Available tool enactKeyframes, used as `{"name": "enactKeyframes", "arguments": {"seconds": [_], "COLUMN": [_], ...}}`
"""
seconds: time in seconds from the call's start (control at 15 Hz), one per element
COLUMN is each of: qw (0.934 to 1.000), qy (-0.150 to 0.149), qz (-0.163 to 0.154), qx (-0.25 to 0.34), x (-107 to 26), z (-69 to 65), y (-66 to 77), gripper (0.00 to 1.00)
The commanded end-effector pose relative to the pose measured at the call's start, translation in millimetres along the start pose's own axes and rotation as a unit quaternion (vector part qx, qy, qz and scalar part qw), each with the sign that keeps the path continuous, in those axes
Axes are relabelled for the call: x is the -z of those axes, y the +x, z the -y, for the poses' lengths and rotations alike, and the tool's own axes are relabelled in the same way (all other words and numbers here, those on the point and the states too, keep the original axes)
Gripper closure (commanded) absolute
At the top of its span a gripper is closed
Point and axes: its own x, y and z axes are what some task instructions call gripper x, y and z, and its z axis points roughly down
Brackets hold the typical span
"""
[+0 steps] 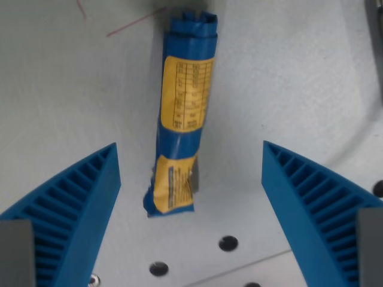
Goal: Move above the blue bag
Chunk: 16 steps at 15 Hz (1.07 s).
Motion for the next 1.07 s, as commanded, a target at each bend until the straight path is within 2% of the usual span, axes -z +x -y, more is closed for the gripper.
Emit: {"name": "enactKeyframes", "arguments": {"seconds": [0.07, 0.53, 1.07], "qw": [0.9960, 0.9964, 0.9972], "qy": [0.007, 0.003, 0.001], "qz": [-0.049, -0.047, -0.048], "qx": [-0.075, -0.070, -0.057], "x": [-9.4, -25.3, -30.0], "z": [3.4, 6.7, 7.9], "y": [-4.8, -3.5, -3.9], "gripper": [0.00, 0.00, 0.00]}}
